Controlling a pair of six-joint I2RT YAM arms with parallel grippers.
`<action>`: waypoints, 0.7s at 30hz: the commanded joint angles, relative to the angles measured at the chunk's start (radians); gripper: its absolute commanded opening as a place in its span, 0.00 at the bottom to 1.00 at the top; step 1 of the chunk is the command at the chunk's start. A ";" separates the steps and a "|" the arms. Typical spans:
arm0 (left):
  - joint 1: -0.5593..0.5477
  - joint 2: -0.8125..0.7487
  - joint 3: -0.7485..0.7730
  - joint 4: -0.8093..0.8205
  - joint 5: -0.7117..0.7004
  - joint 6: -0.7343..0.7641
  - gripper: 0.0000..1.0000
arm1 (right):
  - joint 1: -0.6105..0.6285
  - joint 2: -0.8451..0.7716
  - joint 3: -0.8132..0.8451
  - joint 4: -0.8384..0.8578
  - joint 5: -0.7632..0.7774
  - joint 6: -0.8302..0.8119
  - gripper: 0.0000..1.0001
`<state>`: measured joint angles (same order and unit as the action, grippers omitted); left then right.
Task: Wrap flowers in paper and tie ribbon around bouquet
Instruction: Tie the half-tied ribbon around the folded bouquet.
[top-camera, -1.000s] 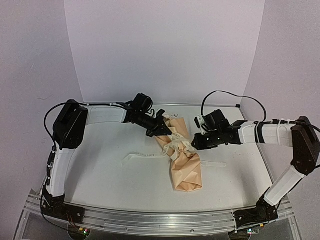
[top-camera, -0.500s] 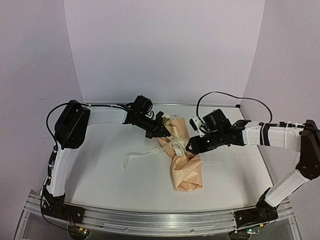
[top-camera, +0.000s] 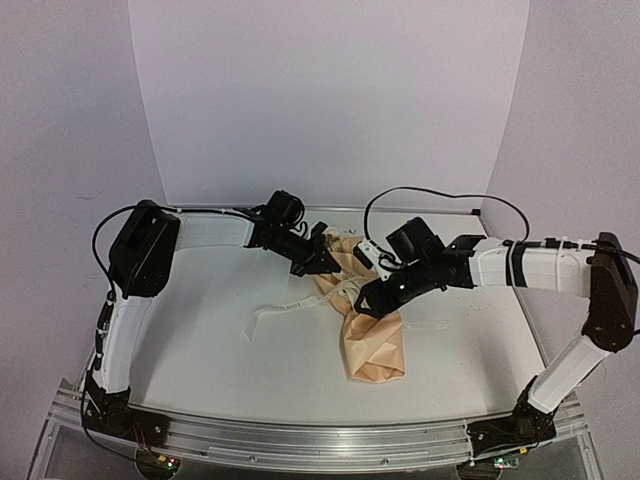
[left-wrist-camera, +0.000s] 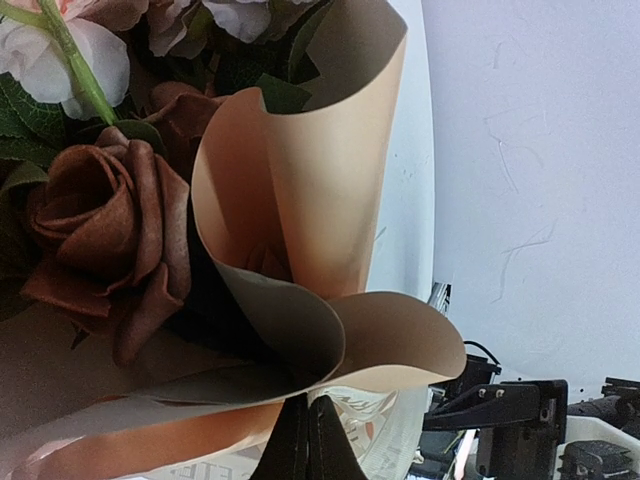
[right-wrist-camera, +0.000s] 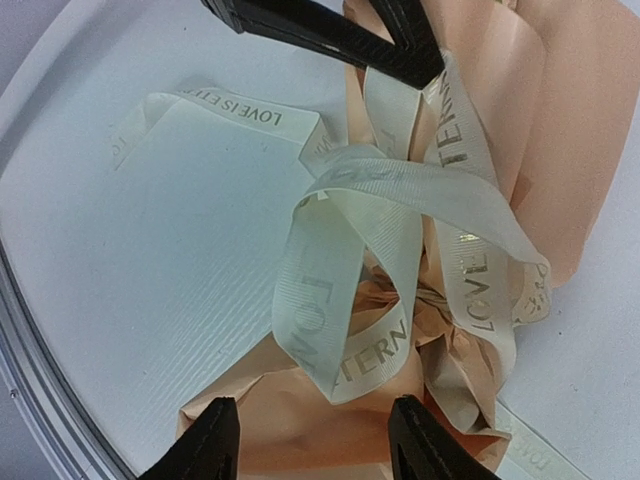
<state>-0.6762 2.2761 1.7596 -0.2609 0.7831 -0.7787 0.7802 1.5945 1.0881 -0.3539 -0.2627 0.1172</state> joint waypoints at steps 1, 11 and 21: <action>-0.003 -0.036 0.002 0.008 -0.008 0.034 0.00 | 0.007 0.048 0.053 -0.013 -0.024 -0.033 0.49; -0.003 -0.046 -0.009 0.003 -0.012 0.053 0.00 | 0.021 0.087 0.071 0.029 -0.010 -0.031 0.40; -0.004 -0.077 -0.036 -0.008 -0.019 0.095 0.00 | 0.021 0.072 0.053 0.022 0.038 -0.048 0.00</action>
<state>-0.6762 2.2724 1.7467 -0.2628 0.7813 -0.7266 0.7975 1.6711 1.1240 -0.3447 -0.2736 0.0864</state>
